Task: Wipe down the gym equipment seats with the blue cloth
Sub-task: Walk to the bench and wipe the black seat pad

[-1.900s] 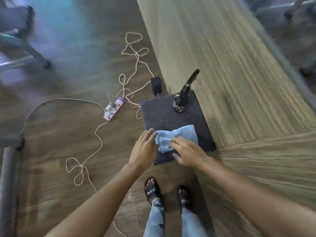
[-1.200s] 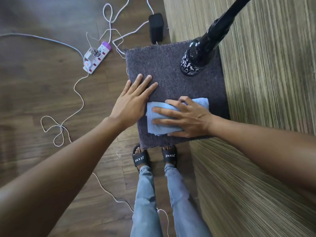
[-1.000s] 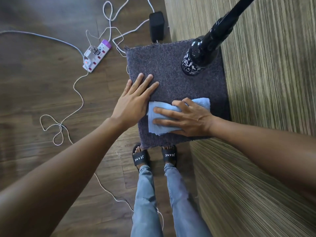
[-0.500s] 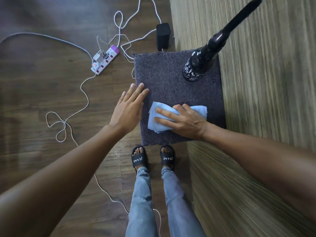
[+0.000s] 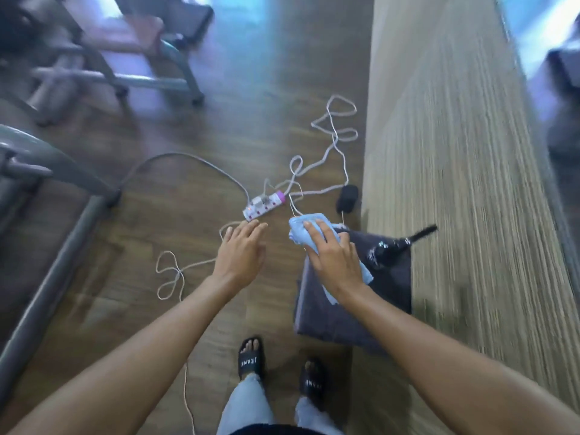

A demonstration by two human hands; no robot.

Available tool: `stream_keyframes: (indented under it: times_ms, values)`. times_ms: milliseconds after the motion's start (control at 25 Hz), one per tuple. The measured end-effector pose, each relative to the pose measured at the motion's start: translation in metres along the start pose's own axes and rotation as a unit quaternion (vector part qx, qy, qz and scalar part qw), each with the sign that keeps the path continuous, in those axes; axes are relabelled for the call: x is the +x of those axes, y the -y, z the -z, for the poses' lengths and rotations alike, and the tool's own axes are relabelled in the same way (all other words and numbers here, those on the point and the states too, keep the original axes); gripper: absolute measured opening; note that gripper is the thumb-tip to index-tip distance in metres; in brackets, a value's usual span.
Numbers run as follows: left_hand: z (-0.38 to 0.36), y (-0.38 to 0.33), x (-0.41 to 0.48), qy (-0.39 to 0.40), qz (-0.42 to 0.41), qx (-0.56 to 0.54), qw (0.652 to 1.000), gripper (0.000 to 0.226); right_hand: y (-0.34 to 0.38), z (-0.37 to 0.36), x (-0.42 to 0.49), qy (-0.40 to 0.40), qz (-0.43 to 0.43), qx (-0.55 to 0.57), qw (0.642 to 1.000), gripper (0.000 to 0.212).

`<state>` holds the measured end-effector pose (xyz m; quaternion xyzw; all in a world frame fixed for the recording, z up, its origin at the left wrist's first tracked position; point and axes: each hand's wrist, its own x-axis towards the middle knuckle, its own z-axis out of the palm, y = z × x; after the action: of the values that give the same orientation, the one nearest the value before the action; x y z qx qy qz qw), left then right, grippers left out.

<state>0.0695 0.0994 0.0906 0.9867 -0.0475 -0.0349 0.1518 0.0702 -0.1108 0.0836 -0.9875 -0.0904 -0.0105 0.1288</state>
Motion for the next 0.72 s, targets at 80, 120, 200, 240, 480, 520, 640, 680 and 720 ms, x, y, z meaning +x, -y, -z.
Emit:
stream_keyframes:
  times_ms: [80, 120, 200, 240, 480, 520, 640, 680, 720]
  values:
    - [0.028, 0.022, 0.012, -0.014, 0.019, 0.013, 1.0, 0.048, 0.031, 0.016, 0.033, 0.017, 0.003, 0.0, 1.0, 0.054]
    - [0.039, 0.034, 0.02, -0.016, 0.03, 0.015, 0.999, 0.048, 0.044, 0.019, 0.048, 0.023, 0.003, 0.0, 1.0, 0.055]
    - [0.06, 0.069, 0.04, -0.032, 0.048, 0.014, 0.998, 0.045, 0.078, 0.019, 0.082, 0.012, 0.007, 0.001, 1.0, 0.054]
    - [0.07, 0.089, 0.052, -0.036, 0.052, 0.014, 0.998, 0.044, 0.098, 0.016, 0.101, 0.002, 0.008, 0.005, 1.0, 0.052]
    - [0.138, 0.215, 0.129, -0.044, 0.069, -0.001, 0.997, 0.049, 0.216, 0.005, 0.207, 0.012, 0.003, 0.015, 1.0, 0.051]
    - [0.152, 0.234, 0.143, -0.047, 0.067, 0.0, 0.997, 0.049, 0.236, 0.004, 0.226, 0.008, 0.0, 0.016, 1.0, 0.05]
    - [0.186, 0.289, 0.19, -0.054, 0.065, 0.0, 0.996, 0.049, 0.285, 0.002, 0.291, -0.005, -0.004, 0.029, 1.0, 0.057]
    - [0.195, 0.305, 0.207, -0.053, 0.065, 0.0, 0.996, 0.049, 0.298, 0.0, 0.313, -0.006, -0.002, 0.027, 1.0, 0.057]
    - [0.201, 0.319, 0.224, -0.054, 0.065, 0.002, 0.996, 0.049, 0.309, -0.004, 0.335, -0.009, -0.002, 0.024, 1.0, 0.053]
